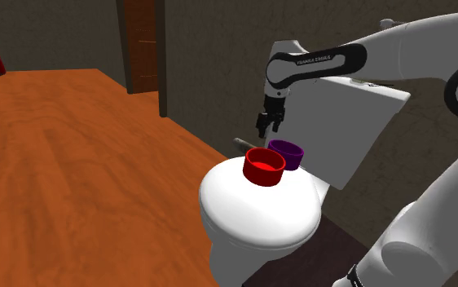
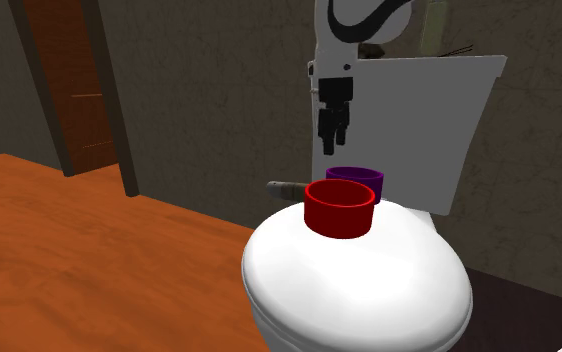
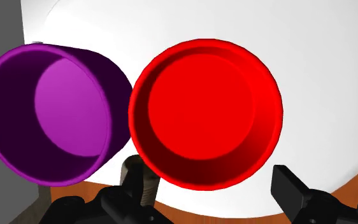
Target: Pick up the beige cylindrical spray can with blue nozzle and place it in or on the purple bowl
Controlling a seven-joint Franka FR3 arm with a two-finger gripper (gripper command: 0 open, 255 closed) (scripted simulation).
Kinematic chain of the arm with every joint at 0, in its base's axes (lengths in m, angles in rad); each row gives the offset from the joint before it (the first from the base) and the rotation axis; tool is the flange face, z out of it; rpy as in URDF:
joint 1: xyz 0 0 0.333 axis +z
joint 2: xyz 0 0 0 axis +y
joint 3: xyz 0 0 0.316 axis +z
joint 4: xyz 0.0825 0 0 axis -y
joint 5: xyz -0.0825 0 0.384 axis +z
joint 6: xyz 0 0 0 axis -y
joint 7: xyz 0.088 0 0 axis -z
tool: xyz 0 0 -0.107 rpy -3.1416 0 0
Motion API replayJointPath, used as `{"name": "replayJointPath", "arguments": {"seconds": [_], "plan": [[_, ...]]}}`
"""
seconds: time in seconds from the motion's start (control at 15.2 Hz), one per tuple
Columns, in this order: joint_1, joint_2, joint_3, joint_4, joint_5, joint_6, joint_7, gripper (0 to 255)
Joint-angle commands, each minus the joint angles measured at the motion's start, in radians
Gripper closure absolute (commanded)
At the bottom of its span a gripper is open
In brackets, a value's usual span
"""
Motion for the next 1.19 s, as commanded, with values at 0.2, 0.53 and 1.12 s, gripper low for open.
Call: {"name": "replayJointPath", "arguments": {"seconds": [0.2,0.53,1.12], "plan": [[-0.017,0.212,-0.017,0.16,0.002,0.01,-0.037,0],[-0.035,0.433,-0.024,0.371,0.009,-0.022,-0.066,0],[-0.07,0.772,-0.027,0.738,0.016,-0.106,-0.098,0]]}}
